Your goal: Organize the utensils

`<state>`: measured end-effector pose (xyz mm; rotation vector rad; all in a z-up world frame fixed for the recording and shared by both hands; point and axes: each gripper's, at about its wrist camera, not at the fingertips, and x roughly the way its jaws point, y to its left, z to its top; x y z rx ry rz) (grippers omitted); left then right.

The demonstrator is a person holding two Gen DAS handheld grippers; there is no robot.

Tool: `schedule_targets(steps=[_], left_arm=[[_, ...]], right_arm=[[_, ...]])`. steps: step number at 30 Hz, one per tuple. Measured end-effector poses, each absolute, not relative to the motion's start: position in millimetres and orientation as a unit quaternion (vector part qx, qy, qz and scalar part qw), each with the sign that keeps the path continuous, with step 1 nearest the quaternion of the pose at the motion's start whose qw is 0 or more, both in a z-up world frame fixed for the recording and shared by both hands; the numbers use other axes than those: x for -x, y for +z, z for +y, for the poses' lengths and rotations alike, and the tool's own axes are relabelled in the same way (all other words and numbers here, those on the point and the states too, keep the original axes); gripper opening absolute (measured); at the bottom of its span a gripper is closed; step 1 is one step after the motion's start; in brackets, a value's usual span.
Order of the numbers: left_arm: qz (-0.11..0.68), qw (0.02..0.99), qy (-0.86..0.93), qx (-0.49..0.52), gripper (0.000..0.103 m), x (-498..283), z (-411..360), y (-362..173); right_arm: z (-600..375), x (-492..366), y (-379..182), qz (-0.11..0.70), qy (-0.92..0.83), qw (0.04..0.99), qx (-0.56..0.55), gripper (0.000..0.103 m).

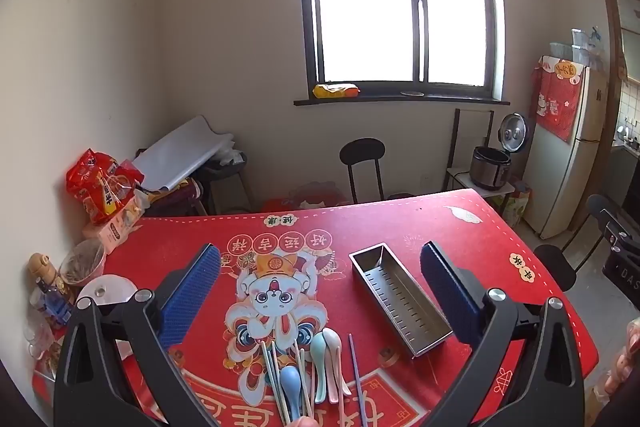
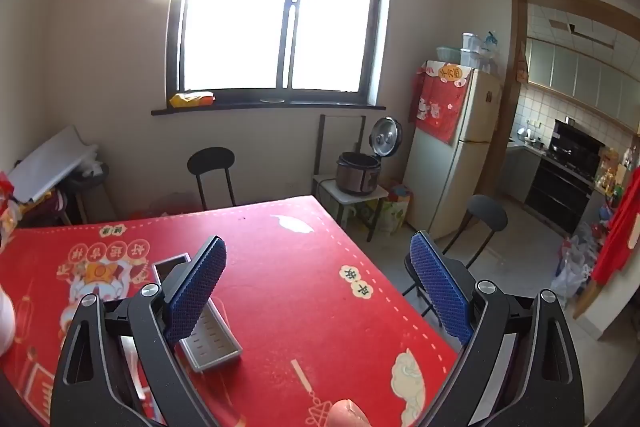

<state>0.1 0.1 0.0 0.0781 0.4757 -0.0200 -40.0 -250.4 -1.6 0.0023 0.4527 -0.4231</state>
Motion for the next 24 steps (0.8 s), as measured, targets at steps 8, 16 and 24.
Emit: schedule_targets(steps=[8,16,24], left_arm=[[0.236,0.971,-0.009,-0.042,0.098,5,-5,1],[0.239,0.97,-0.011,-0.039,0.098,3,-7,-9],[0.242,0.969,-0.016,-0.037,0.098,2,-2,-9]], right_arm=[[-252,39,-3,0.224,-0.211,0.951,-0.005,0.09],[-251,40,-7,0.228,-0.213,0.95,-0.006,0.09],[-254,37,-4,0.231,-0.213,0.949,-0.007,0.09]])
